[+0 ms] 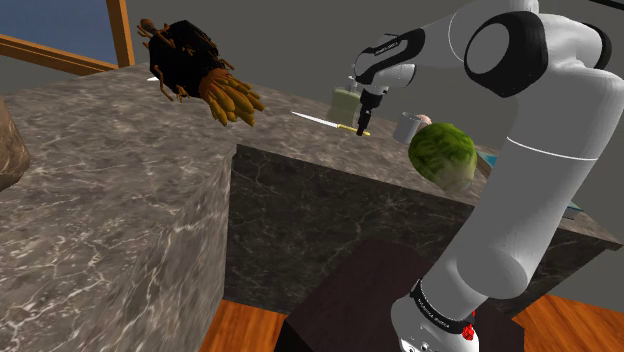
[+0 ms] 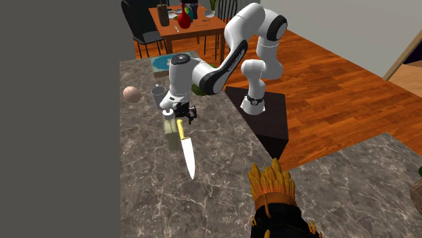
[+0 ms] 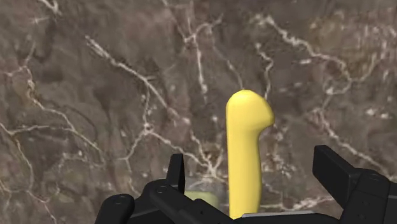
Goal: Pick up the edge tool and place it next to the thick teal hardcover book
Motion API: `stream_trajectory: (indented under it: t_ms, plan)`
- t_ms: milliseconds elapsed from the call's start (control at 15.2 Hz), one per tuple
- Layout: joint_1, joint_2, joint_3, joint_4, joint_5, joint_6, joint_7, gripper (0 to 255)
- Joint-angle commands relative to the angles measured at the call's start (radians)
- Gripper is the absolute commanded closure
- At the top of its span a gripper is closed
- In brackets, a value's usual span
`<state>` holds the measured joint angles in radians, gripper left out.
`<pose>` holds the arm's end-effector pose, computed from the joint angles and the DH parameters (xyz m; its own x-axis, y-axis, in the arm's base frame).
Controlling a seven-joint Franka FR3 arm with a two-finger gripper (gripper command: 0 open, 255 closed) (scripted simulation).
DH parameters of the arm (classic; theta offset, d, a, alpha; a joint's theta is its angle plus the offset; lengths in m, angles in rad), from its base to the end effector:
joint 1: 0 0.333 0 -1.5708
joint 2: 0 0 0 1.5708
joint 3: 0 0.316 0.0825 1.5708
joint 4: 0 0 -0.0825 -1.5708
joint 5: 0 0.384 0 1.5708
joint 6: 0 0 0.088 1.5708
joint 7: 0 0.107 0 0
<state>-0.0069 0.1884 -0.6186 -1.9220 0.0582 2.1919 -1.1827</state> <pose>0.5009 -0.3409 0.4221 0.8576 0.5143 -0.0090 0.5109 -0.8496 0.1308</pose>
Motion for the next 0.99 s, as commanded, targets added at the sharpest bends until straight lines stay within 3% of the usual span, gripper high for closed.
stream_trajectory:
  t_ms: [0,198,264,924]
  plan:
    - [0.0,0.001,0.001,-0.001,0.001,0.002,0.0,0]
    - [0.0,0.001,0.0,-0.001,0.001,0.002,0.0,0]
    - [0.0,0.001,0.0,-0.001,0.001,0.002,0.0,255]
    - [0.002,-0.005,-0.001,0.006,-0.004,-0.011,0.002,255]
